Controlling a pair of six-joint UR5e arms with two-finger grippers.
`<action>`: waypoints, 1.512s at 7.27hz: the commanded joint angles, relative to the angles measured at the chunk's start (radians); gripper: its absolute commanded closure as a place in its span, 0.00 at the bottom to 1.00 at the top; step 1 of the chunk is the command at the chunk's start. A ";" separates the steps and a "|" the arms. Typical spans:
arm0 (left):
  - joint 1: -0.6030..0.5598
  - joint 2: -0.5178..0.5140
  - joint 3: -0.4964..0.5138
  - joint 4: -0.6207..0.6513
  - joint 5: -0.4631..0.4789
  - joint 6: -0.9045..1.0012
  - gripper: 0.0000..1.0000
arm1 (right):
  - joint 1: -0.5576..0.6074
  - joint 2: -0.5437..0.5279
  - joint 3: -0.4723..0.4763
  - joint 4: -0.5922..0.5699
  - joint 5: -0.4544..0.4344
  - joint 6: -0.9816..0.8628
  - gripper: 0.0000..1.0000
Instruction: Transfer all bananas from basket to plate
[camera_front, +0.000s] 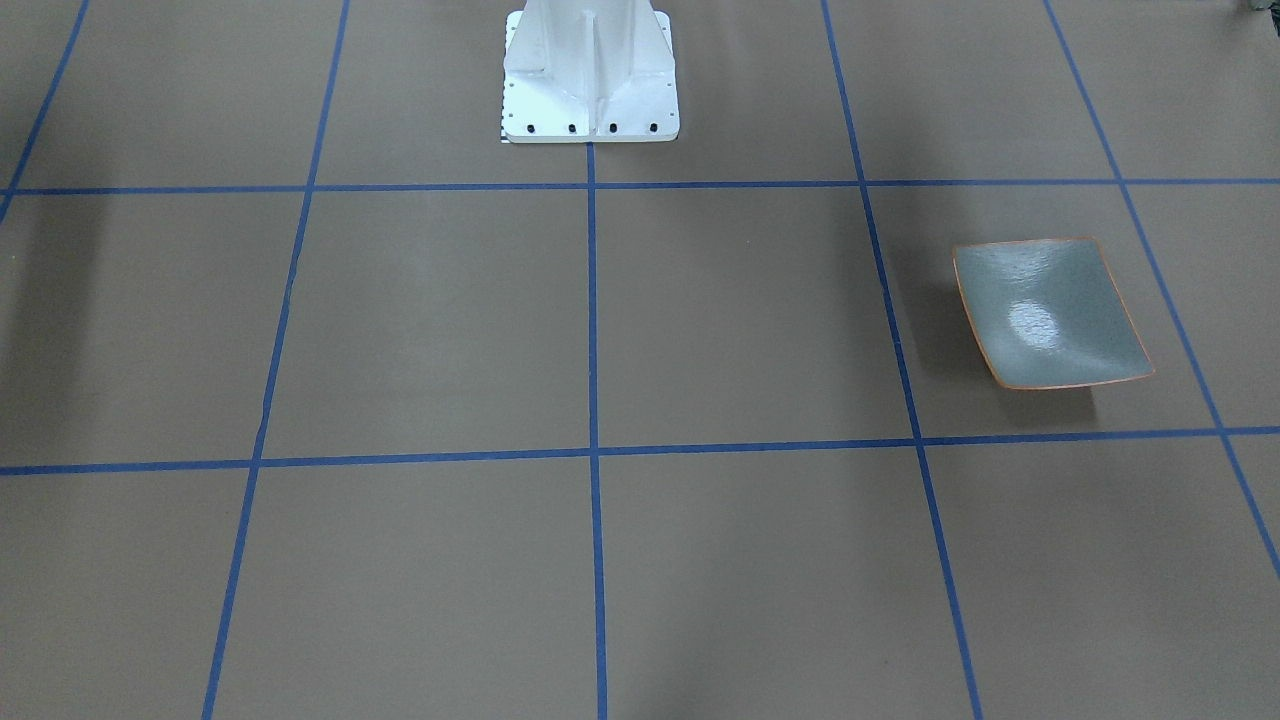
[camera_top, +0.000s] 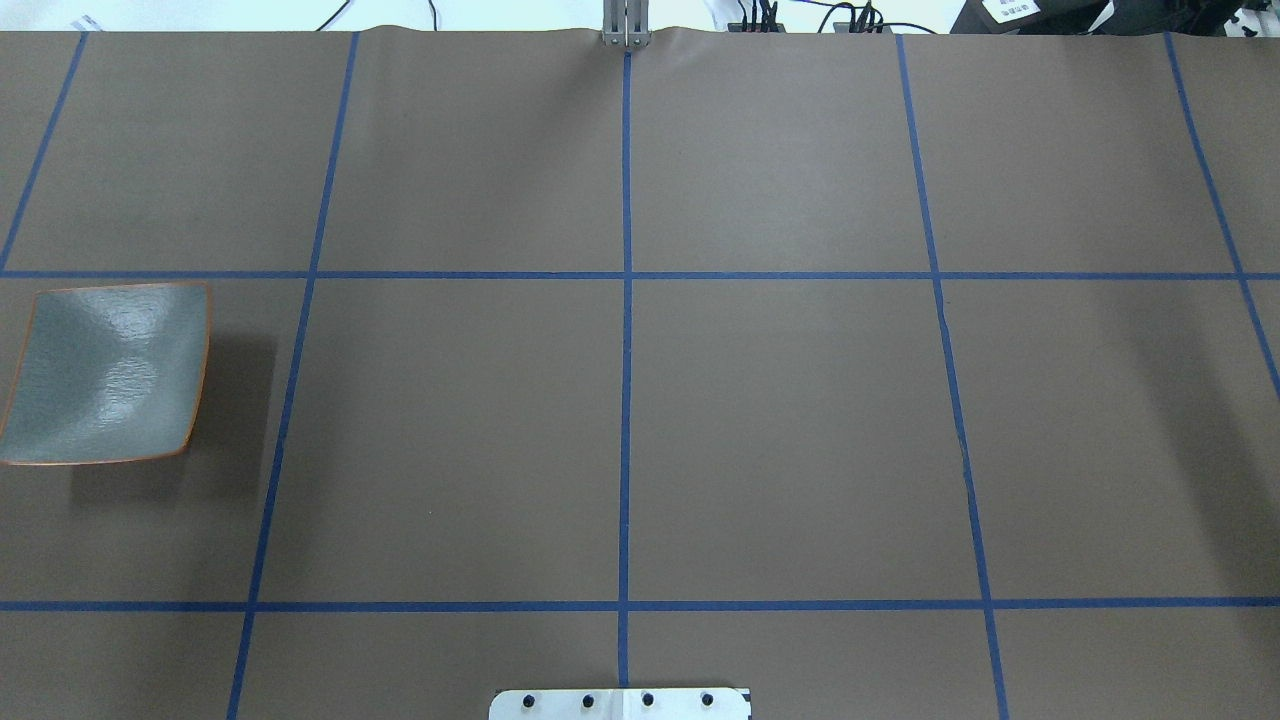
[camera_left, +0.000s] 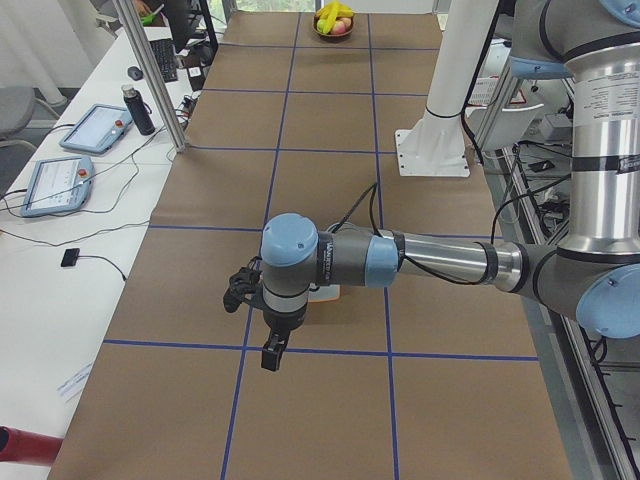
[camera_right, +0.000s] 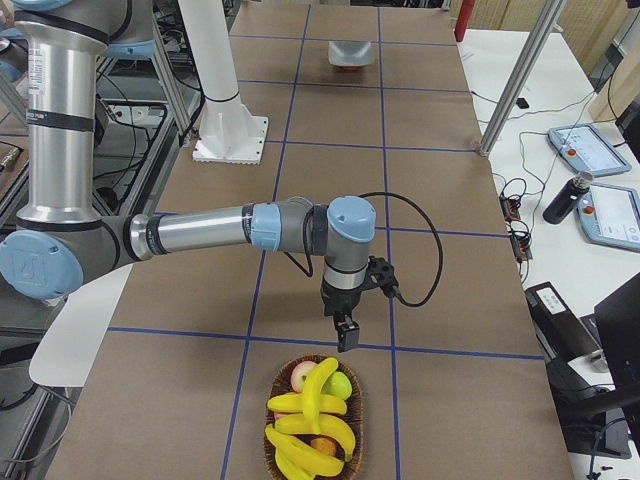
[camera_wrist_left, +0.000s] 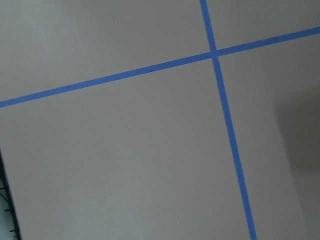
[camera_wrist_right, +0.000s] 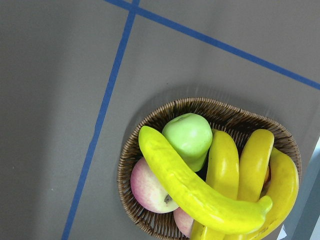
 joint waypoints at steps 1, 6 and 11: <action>-0.014 0.031 -0.010 -0.135 -0.001 -0.007 0.00 | 0.001 -0.002 -0.043 0.160 0.023 0.002 0.00; -0.014 0.033 -0.008 -0.139 -0.006 -0.005 0.00 | 0.001 -0.058 -0.155 0.177 0.073 -0.514 0.00; -0.014 0.033 -0.016 -0.140 -0.006 -0.005 0.00 | 0.000 -0.096 -0.366 0.354 0.071 -0.650 0.00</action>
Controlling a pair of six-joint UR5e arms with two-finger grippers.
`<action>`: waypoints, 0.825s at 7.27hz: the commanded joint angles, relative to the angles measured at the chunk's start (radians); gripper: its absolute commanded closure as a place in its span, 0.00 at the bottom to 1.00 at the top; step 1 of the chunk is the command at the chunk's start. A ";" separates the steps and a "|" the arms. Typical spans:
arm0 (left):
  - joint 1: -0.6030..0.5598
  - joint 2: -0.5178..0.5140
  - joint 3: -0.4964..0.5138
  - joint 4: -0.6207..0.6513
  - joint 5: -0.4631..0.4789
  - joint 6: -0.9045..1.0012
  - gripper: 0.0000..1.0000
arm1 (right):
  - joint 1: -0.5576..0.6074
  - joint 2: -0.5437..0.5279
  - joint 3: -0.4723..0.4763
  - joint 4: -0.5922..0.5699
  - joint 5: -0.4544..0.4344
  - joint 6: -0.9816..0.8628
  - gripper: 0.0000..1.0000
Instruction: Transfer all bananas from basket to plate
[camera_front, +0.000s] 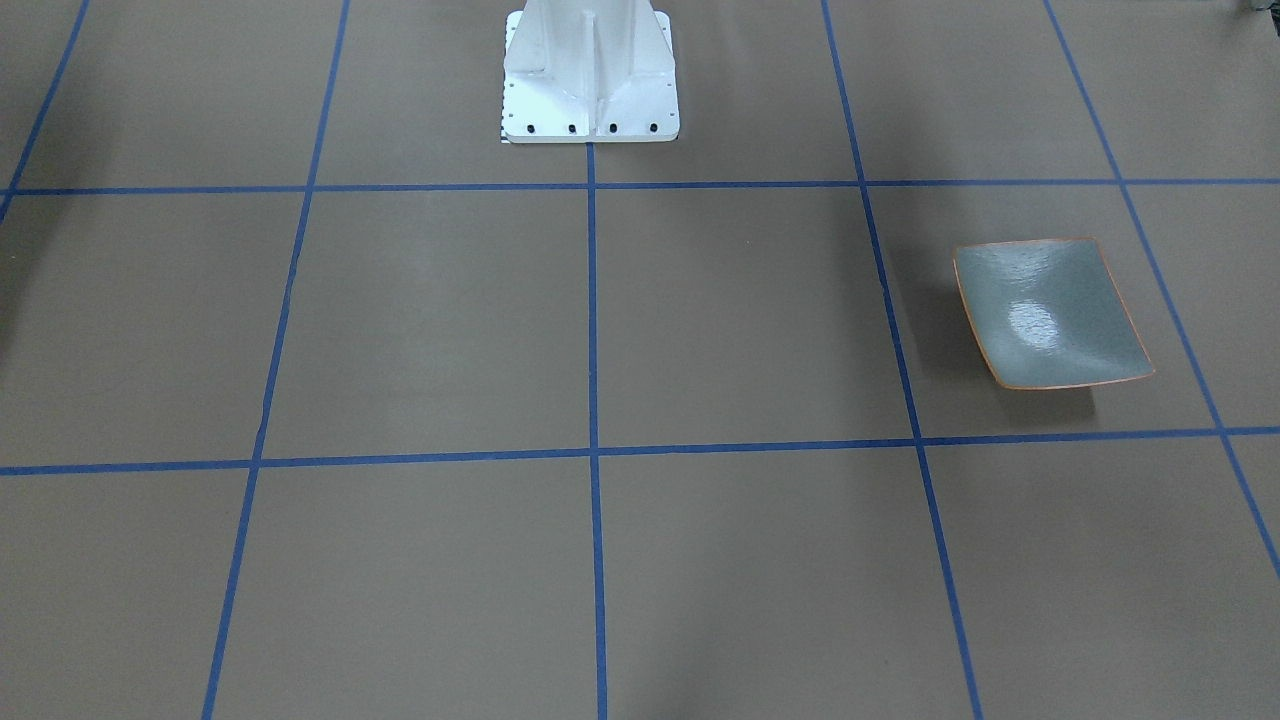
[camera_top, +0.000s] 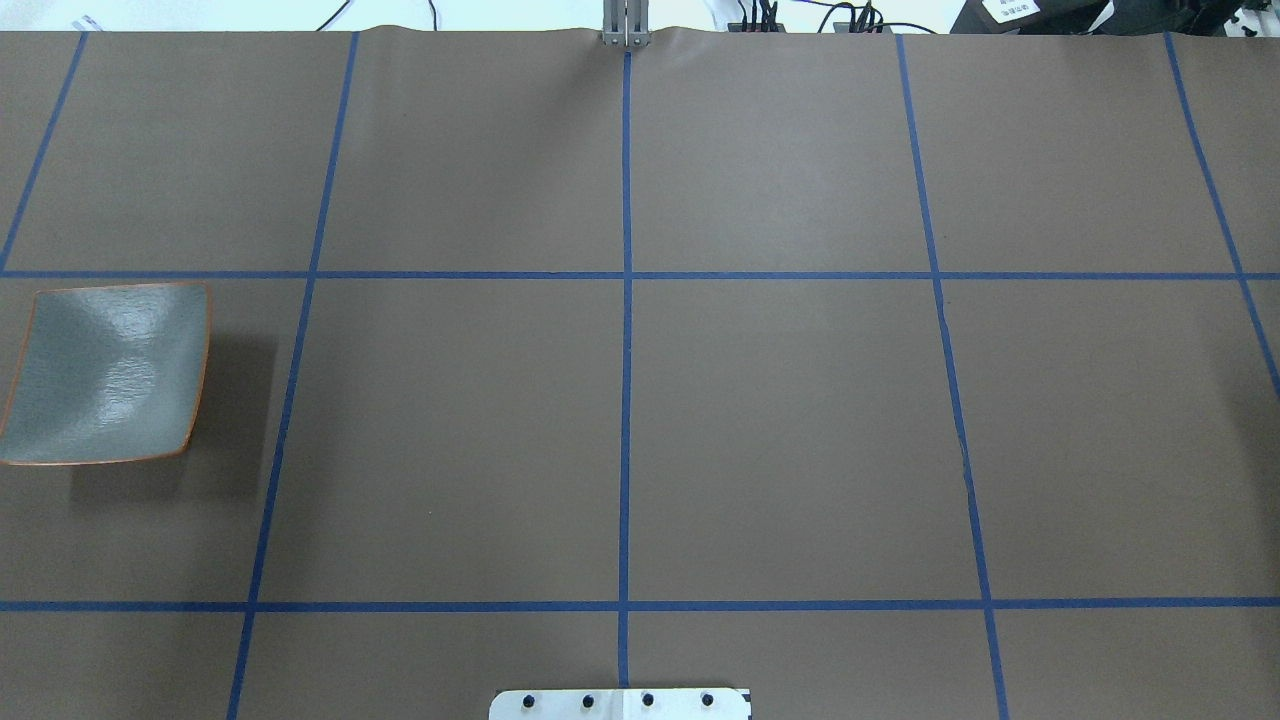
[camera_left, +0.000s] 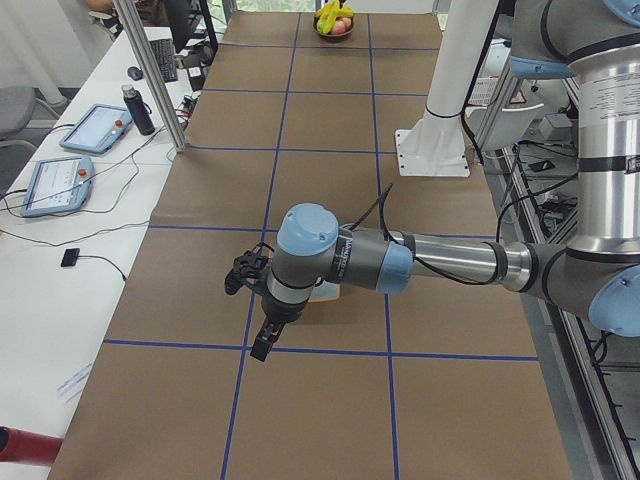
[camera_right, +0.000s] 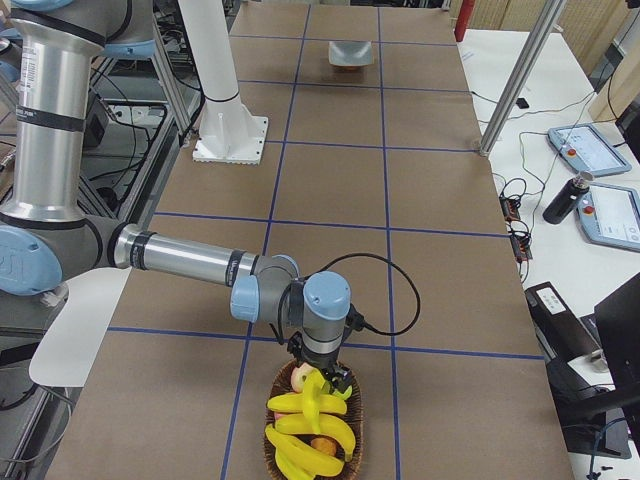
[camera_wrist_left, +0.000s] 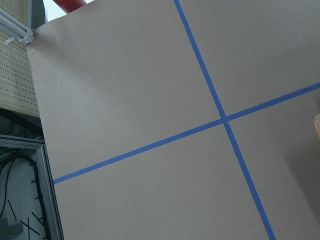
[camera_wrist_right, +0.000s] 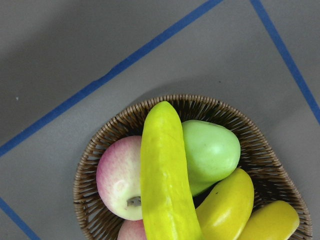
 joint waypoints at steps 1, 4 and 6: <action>-0.002 0.001 0.000 0.000 0.000 0.002 0.00 | 0.000 -0.003 -0.048 0.040 0.006 0.003 0.08; 0.000 0.012 0.003 0.000 -0.002 0.003 0.00 | -0.001 0.017 -0.025 0.039 0.042 0.003 1.00; -0.002 0.018 0.001 0.000 -0.002 0.003 0.00 | -0.001 0.026 -0.022 0.039 0.091 0.002 1.00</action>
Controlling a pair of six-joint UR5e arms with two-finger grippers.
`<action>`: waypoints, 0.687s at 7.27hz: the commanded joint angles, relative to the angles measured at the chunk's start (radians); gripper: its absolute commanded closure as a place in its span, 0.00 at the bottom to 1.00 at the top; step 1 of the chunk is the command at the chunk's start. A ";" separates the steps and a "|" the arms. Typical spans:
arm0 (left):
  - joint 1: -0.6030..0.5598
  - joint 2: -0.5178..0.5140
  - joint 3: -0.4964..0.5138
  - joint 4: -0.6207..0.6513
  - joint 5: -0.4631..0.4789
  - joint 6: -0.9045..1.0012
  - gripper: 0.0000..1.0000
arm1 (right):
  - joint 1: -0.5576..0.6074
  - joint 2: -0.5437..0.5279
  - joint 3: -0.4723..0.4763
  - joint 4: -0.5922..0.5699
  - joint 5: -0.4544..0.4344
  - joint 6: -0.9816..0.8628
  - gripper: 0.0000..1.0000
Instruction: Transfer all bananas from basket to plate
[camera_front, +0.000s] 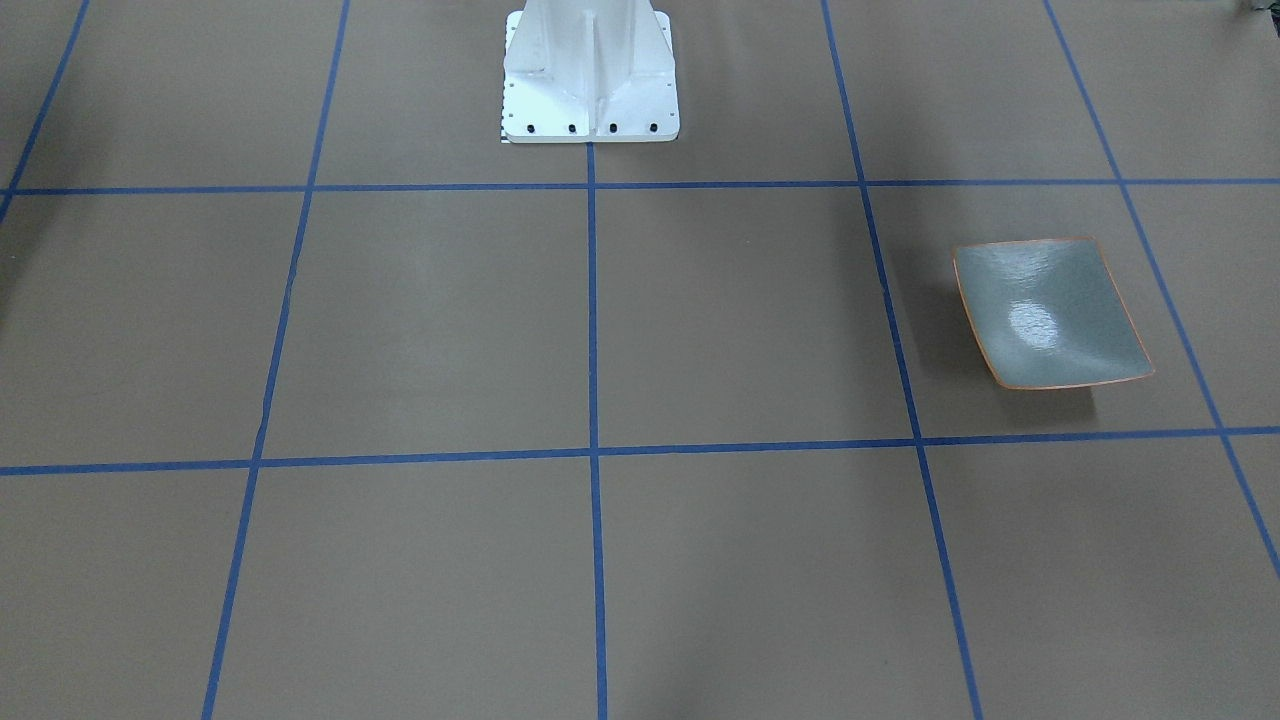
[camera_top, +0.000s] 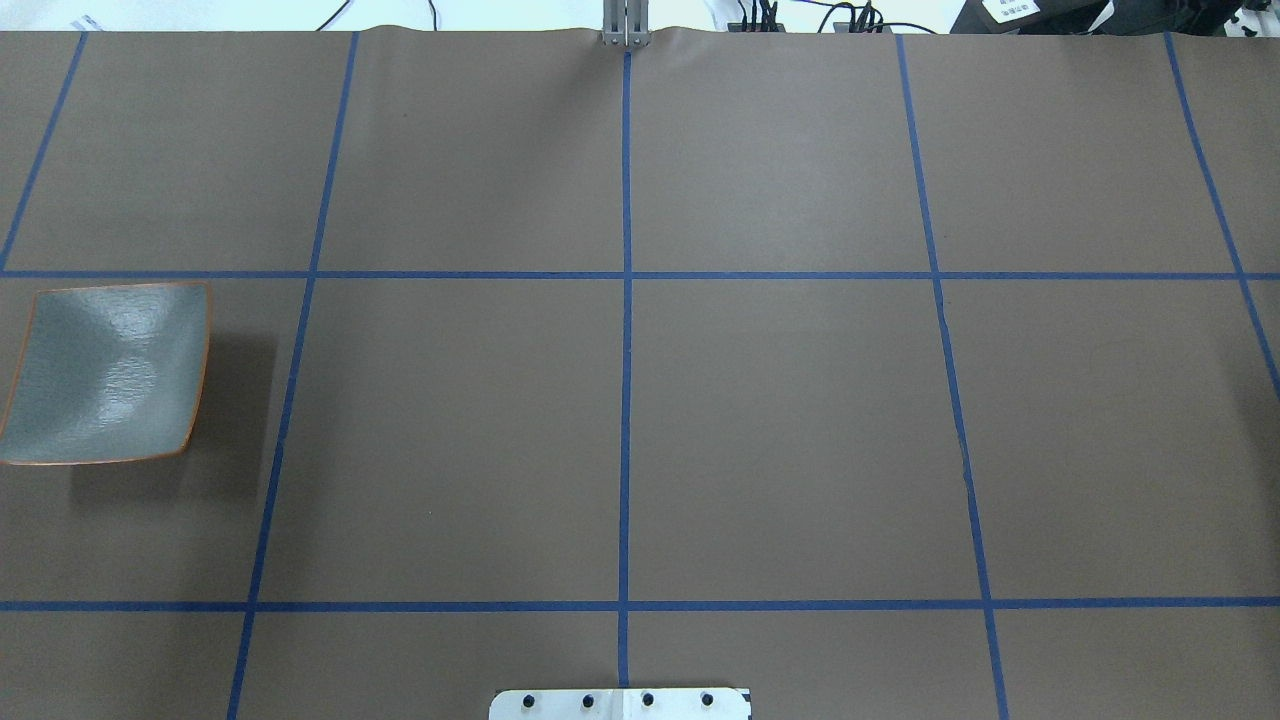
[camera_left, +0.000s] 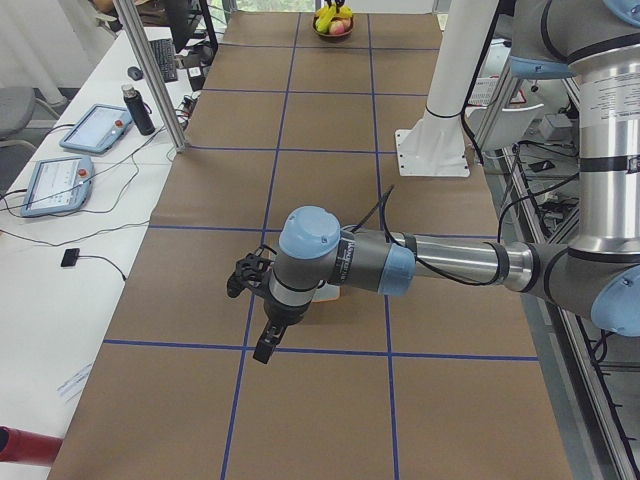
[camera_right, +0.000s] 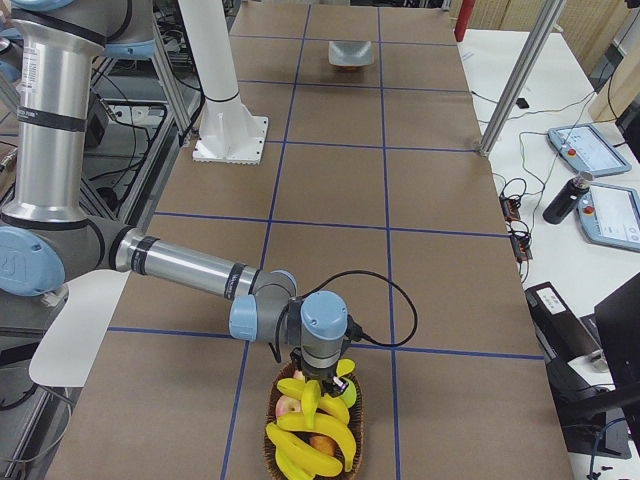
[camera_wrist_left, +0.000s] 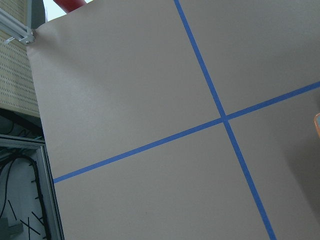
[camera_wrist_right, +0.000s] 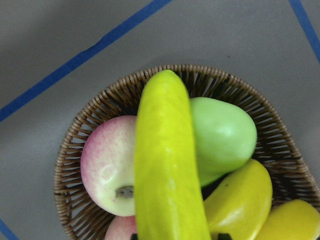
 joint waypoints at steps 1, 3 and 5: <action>0.000 0.004 0.000 0.001 0.000 0.000 0.00 | 0.000 0.008 0.011 0.000 0.024 0.000 1.00; 0.000 0.002 0.000 0.001 0.000 -0.001 0.00 | 0.000 0.031 0.041 -0.016 0.022 0.011 1.00; 0.001 0.001 -0.012 0.001 0.000 -0.001 0.00 | -0.021 0.107 0.049 -0.030 0.034 0.186 1.00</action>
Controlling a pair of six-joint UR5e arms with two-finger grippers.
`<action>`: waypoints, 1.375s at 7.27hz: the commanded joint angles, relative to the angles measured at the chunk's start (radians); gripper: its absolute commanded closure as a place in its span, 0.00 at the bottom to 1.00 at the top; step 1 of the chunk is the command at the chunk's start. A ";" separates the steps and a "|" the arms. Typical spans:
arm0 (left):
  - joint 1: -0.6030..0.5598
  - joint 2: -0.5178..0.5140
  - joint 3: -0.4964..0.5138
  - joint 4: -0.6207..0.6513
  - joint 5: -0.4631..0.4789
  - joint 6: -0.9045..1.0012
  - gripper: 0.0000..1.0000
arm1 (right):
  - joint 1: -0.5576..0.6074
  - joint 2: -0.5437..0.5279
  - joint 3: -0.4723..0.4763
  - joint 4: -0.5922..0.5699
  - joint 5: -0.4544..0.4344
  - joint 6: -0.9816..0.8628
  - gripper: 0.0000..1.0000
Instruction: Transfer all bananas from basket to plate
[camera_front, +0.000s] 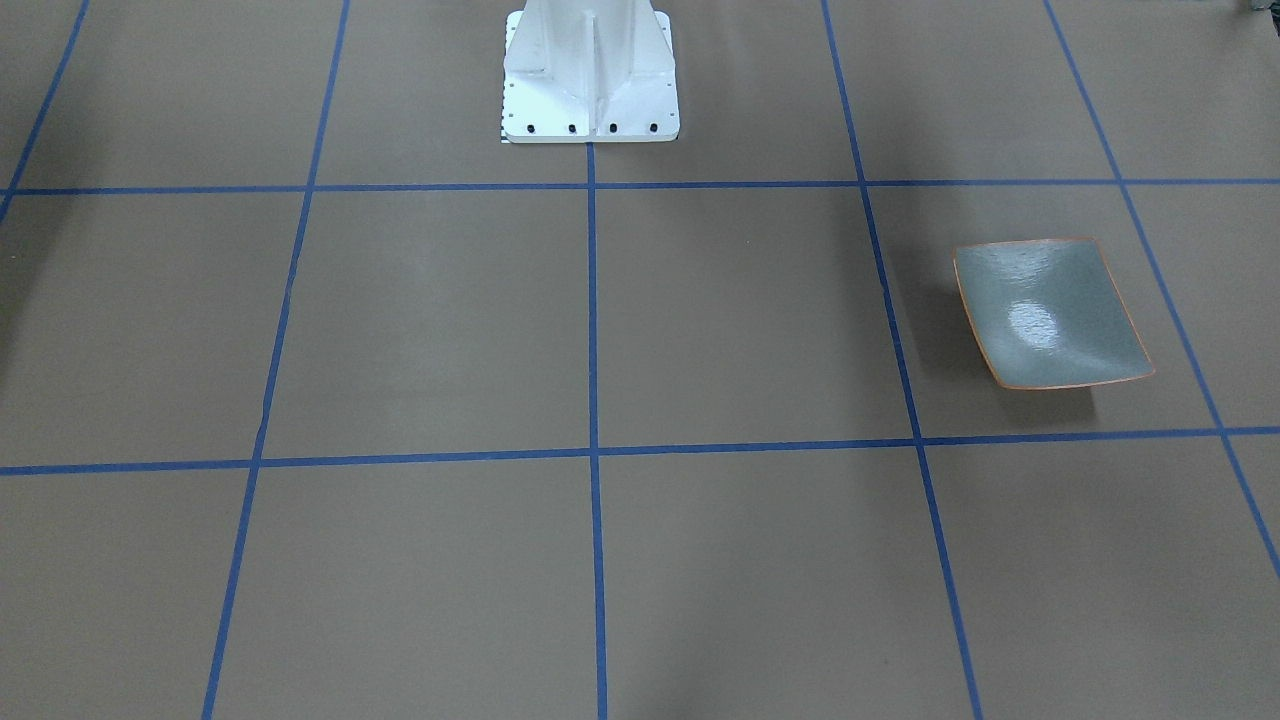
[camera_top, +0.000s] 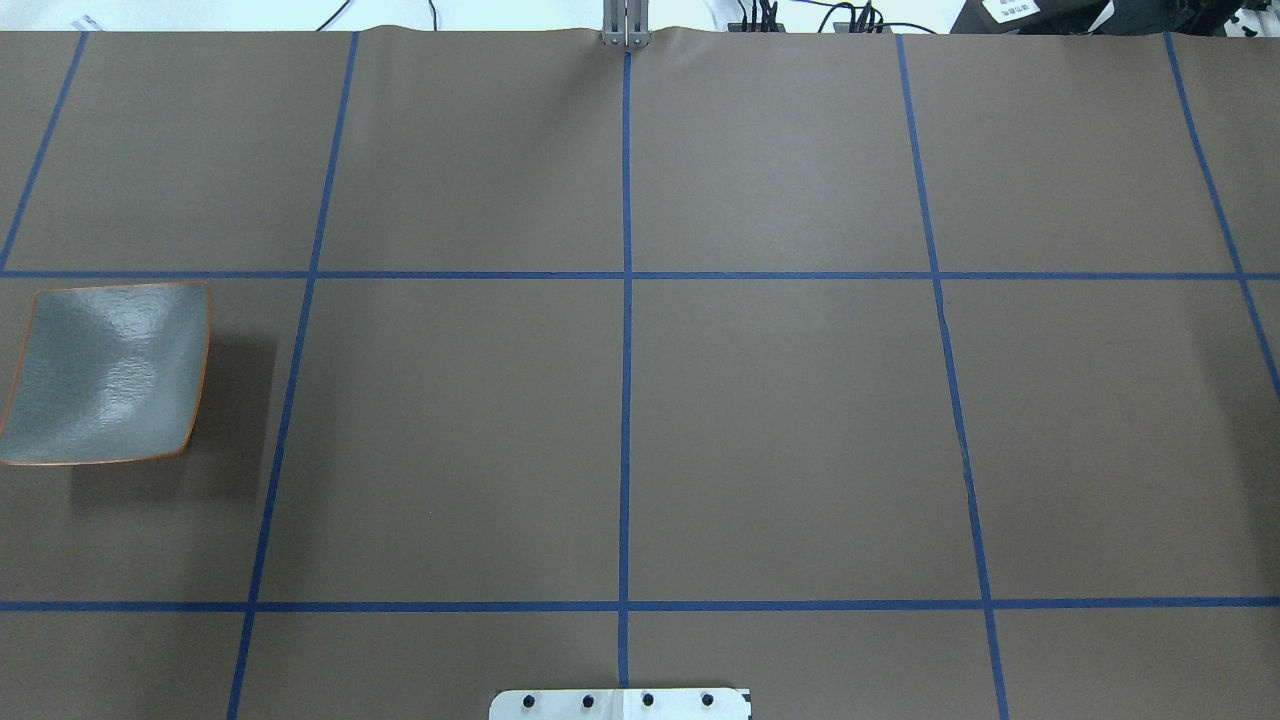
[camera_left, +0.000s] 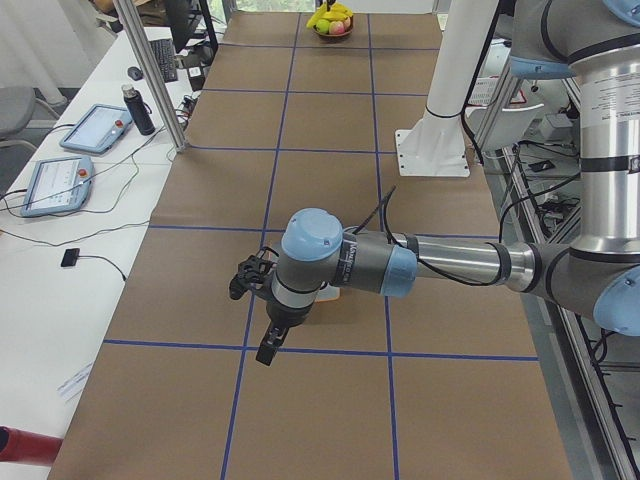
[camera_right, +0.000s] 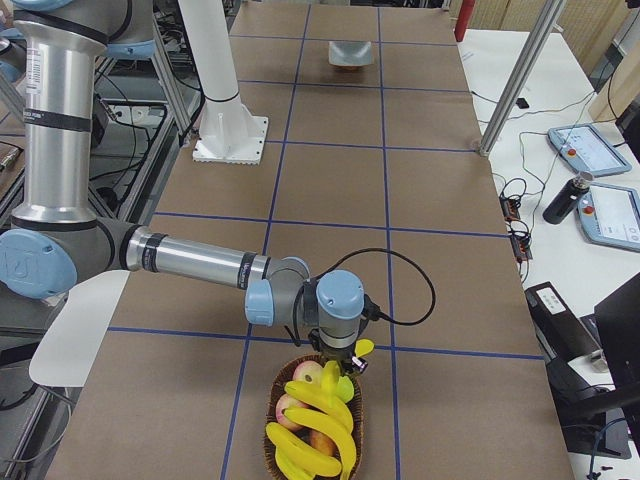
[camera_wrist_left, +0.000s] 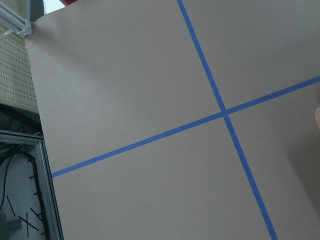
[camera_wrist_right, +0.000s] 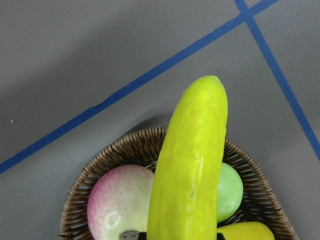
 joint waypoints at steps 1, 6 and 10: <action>0.001 -0.004 -0.010 0.000 0.000 0.000 0.00 | -0.046 0.082 0.010 0.001 0.009 0.163 1.00; 0.006 -0.030 -0.042 -0.097 0.000 -0.002 0.00 | -0.411 0.292 0.191 0.006 0.002 0.908 1.00; 0.011 -0.076 -0.032 -0.226 -0.296 -0.390 0.00 | -0.709 0.565 0.279 0.006 -0.120 1.513 1.00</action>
